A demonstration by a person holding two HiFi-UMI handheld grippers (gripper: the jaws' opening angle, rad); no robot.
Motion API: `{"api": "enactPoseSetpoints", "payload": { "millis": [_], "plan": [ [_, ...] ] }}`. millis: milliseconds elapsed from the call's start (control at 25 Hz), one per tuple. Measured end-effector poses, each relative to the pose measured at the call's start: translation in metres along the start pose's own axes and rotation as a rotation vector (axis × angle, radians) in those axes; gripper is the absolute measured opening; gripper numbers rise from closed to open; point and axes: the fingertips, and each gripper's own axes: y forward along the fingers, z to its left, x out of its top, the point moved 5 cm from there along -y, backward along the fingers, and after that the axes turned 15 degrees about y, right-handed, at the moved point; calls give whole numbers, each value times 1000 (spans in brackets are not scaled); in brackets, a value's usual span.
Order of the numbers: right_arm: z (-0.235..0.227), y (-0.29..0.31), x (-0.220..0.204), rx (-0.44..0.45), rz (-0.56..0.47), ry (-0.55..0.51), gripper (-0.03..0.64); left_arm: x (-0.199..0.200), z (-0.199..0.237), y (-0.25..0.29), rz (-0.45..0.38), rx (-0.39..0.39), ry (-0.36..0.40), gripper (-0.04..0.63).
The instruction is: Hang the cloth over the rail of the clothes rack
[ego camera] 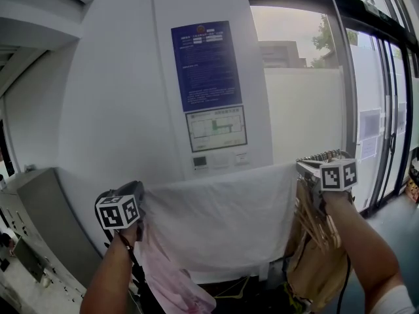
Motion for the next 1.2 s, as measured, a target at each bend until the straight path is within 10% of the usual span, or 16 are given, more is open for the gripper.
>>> {"api": "enactPoseSetpoints", "payload": {
  "millis": [480,1200],
  "plan": [
    [28,4,-9,21,-5,-101,28,22,-5,-20,-93,21,7,38],
    [134,39,-156,144,-3,-124,2,-51,-180,-45,-88,-229,-74,6]
  ]
}}
